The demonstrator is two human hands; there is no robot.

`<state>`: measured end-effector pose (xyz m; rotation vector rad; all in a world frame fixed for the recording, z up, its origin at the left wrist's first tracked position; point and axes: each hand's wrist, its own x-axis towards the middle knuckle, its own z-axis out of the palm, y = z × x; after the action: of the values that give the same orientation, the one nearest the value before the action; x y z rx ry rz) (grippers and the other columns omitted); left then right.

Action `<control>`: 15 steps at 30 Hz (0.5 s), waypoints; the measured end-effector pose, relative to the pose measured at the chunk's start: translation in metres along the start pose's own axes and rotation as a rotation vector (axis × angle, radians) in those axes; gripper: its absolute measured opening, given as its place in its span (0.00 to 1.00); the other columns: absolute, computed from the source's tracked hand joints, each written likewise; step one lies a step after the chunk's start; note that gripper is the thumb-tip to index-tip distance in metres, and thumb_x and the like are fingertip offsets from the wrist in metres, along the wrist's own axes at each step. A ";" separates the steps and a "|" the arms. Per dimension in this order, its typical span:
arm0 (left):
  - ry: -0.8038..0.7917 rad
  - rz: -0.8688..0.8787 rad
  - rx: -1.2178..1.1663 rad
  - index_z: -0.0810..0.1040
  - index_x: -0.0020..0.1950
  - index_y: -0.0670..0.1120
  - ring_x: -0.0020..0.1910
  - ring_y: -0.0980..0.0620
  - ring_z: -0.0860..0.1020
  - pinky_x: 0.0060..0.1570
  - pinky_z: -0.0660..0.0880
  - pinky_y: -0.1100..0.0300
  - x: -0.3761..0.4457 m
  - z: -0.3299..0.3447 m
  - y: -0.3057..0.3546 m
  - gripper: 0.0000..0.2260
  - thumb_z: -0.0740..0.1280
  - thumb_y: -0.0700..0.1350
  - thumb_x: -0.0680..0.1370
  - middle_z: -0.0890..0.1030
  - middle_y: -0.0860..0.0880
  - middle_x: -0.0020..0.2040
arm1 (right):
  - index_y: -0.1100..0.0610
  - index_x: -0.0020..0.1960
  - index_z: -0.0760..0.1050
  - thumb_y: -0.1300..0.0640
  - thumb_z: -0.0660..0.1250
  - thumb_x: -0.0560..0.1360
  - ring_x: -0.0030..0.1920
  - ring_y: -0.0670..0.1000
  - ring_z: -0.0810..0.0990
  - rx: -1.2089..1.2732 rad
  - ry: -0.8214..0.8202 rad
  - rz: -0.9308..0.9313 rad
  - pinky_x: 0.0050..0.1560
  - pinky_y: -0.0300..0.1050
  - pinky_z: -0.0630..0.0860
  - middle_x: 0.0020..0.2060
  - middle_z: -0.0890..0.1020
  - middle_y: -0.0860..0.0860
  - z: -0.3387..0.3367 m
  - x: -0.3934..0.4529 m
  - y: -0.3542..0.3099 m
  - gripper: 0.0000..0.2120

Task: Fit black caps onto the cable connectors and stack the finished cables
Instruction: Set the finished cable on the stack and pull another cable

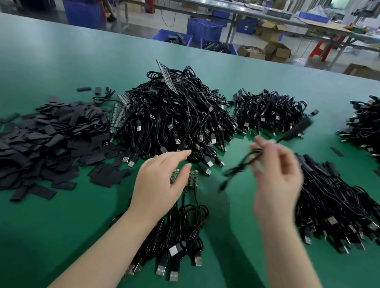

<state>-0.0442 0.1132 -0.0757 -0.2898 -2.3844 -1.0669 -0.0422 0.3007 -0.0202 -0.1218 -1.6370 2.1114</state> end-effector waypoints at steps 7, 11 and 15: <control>0.052 -0.108 0.097 0.79 0.63 0.50 0.51 0.55 0.80 0.60 0.73 0.50 0.000 0.002 -0.004 0.13 0.65 0.43 0.79 0.82 0.56 0.52 | 0.56 0.51 0.82 0.52 0.66 0.79 0.32 0.46 0.77 -1.203 0.241 -0.188 0.33 0.39 0.72 0.43 0.84 0.54 -0.095 0.092 -0.049 0.10; -0.037 -0.172 0.224 0.81 0.61 0.52 0.58 0.53 0.78 0.62 0.69 0.50 0.001 0.004 -0.007 0.13 0.64 0.44 0.79 0.82 0.56 0.56 | 0.65 0.54 0.81 0.59 0.62 0.80 0.45 0.62 0.76 -1.587 0.071 0.240 0.48 0.50 0.74 0.44 0.80 0.62 -0.125 0.103 -0.024 0.12; -0.161 -0.140 0.305 0.80 0.63 0.55 0.63 0.53 0.74 0.65 0.63 0.53 0.001 0.009 -0.011 0.13 0.64 0.53 0.80 0.80 0.58 0.61 | 0.60 0.57 0.81 0.55 0.64 0.79 0.47 0.62 0.77 -1.764 0.096 -0.122 0.46 0.51 0.72 0.48 0.82 0.62 -0.096 0.077 -0.013 0.12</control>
<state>-0.0523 0.1123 -0.0871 -0.1048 -2.7006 -0.7451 -0.0734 0.4203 -0.0197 -0.5858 -2.7205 0.0365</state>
